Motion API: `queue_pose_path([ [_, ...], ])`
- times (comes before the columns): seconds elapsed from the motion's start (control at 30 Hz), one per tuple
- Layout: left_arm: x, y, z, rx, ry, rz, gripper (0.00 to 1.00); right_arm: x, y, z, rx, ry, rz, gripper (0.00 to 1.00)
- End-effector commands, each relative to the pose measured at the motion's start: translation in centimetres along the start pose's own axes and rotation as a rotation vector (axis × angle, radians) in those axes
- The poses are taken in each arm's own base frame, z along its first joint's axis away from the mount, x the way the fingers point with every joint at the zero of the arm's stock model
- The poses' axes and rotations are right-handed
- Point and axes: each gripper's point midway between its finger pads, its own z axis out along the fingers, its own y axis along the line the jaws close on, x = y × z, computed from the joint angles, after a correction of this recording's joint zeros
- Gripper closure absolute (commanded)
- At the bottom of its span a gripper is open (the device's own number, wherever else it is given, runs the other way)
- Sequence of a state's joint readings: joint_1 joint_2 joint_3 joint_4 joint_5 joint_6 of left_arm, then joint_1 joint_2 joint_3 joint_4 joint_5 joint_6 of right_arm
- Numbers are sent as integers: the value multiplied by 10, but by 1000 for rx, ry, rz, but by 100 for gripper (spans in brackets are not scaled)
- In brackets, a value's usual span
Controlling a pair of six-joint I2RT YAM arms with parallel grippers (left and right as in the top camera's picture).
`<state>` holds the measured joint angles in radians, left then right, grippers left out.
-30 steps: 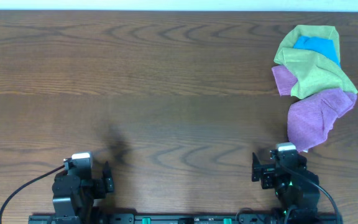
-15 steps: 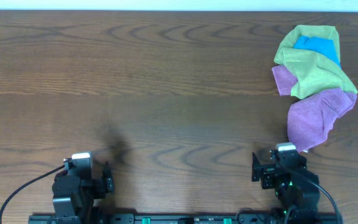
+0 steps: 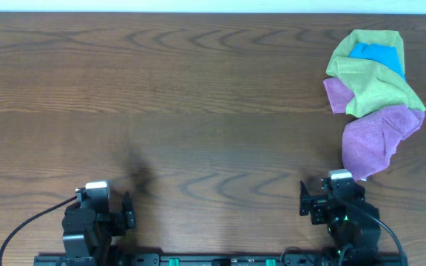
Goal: Fold the cloth
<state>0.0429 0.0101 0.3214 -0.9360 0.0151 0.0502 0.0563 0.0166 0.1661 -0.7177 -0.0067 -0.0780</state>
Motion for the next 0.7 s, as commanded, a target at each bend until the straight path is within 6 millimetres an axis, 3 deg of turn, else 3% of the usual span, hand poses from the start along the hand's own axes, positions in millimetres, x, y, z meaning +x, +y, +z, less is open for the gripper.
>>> queue_pose_path([
  [0.0,15,3,2,-20,55,23,5,2,-3,1,14,0,-8,1],
  [0.57,15,3,2,-20,55,23,5,1,-1,1,3,-5,-7,1],
  [0.67,15,3,2,-20,55,23,5,0,-2,0,11,-8,61,1],
])
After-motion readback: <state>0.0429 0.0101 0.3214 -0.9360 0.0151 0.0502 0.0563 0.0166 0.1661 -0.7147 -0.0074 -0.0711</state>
